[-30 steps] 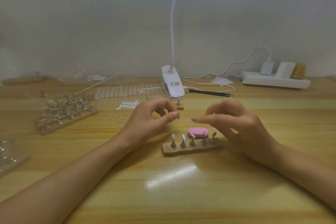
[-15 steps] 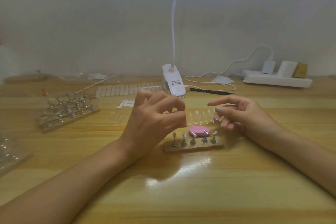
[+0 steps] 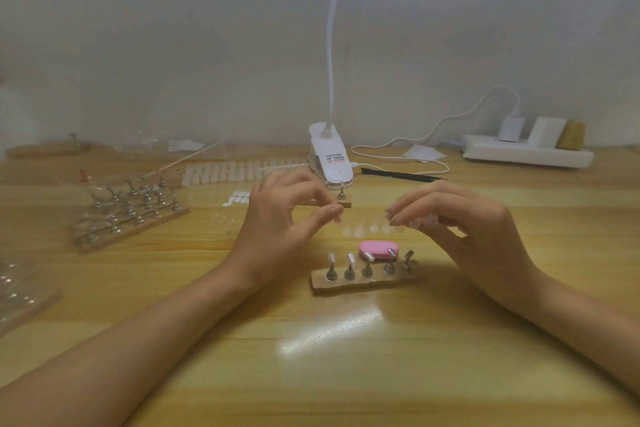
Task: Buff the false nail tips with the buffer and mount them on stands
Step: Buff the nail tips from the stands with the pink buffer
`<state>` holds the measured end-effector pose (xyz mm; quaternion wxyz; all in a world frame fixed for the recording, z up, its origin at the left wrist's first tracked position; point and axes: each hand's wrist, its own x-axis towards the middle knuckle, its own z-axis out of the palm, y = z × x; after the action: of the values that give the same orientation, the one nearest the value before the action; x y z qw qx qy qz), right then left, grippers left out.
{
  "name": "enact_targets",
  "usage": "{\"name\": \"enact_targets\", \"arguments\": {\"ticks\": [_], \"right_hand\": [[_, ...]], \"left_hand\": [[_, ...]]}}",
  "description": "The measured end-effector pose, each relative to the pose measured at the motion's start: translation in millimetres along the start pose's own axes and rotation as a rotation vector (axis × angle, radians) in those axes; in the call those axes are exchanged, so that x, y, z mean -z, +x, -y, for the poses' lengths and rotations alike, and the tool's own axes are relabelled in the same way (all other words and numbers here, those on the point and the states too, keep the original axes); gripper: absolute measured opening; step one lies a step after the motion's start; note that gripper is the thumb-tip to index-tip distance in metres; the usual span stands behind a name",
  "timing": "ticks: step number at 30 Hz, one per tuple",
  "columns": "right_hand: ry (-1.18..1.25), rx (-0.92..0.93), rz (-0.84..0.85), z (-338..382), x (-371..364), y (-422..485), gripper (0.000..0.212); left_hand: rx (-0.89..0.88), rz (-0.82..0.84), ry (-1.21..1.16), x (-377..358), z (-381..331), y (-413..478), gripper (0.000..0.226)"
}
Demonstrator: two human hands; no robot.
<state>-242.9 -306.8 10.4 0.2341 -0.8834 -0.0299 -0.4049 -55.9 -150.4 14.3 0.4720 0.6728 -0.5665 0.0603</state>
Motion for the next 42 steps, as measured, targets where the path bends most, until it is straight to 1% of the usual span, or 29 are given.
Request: {"name": "enact_targets", "arguments": {"ticks": [1,2,5,6,8,11,14,16,17,18,20,22,23,24,26,30,36,42], "right_hand": [[0.004,-0.009,0.006,0.2,-0.6,-0.2,0.012],[0.048,-0.059,-0.003,0.7,-1.8,-0.1,0.011],[0.337,-0.378,-0.087,-1.9,-3.0,2.8,0.014],[0.370,-0.476,-0.111,-5.2,-2.2,3.5,0.017],[0.295,-0.618,-0.096,-15.0,0.6,3.5,0.028],[0.148,-0.702,-0.010,-28.6,2.0,5.0,0.035],[-0.114,-0.710,0.060,-38.4,3.4,7.0,0.041],[-0.207,-0.684,0.022,-37.7,6.1,7.4,0.045],[-0.212,-0.622,-0.003,-35.4,7.4,7.2,0.045],[-0.206,-0.535,-0.001,-31.4,7.8,7.1,0.043],[-0.151,-0.404,0.114,-21.0,5.1,7.0,0.033],[-0.110,-0.375,0.287,-13.7,-2.6,7.1,0.022],[-0.097,-0.383,0.338,-12.2,-5.9,7.3,0.015],[-0.071,-0.391,0.350,-11.9,-7.4,7.7,0.012],[0.000,-0.389,0.329,-12.1,-6.6,8.1,0.013],[0.057,-0.366,0.334,-12.4,-5.4,5.7,0.015],[0.095,-0.325,0.414,-8.0,-5.0,4.2,0.019],[0.196,-0.403,0.347,-9.7,-2.7,6.3,0.022]], "left_hand": [[0.002,0.008,-0.001,-0.7,0.2,0.1,0.018],[-0.001,0.007,-0.010,-1.0,1.1,0.3,0.018],[0.018,-0.048,-0.089,0.6,3.5,1.9,0.016],[0.041,-0.067,-0.108,1.5,3.8,2.5,0.015],[0.075,-0.085,-0.126,1.9,5.5,3.0,0.012],[0.086,-0.069,-0.131,0.5,7.7,2.8,0.008],[0.080,-0.032,-0.148,-0.6,8.2,2.6,0.006],[0.105,-0.003,-0.191,-1.0,8.5,3.1,0.007],[0.127,0.011,-0.218,-1.0,8.7,3.3,0.007],[0.148,0.025,-0.246,-0.8,8.7,3.8,0.007],[0.186,0.058,-0.317,-0.7,7.3,3.9,0.009],[0.223,0.100,-0.390,-1.8,2.6,2.2,0.009],[0.231,0.124,-0.396,-3.3,0.5,1.1,0.008],[0.231,0.149,-0.382,-5.2,-1.2,0.4,0.008],[0.232,0.195,-0.347,-8.6,-3.8,-0.9,0.007],[0.248,0.230,-0.335,-9.9,-2.7,-0.2,0.008],[0.182,0.310,-0.316,-12.0,1.8,-1.7,0.005],[0.208,0.306,-0.339,-11.5,4.1,0.3,0.007]]}}
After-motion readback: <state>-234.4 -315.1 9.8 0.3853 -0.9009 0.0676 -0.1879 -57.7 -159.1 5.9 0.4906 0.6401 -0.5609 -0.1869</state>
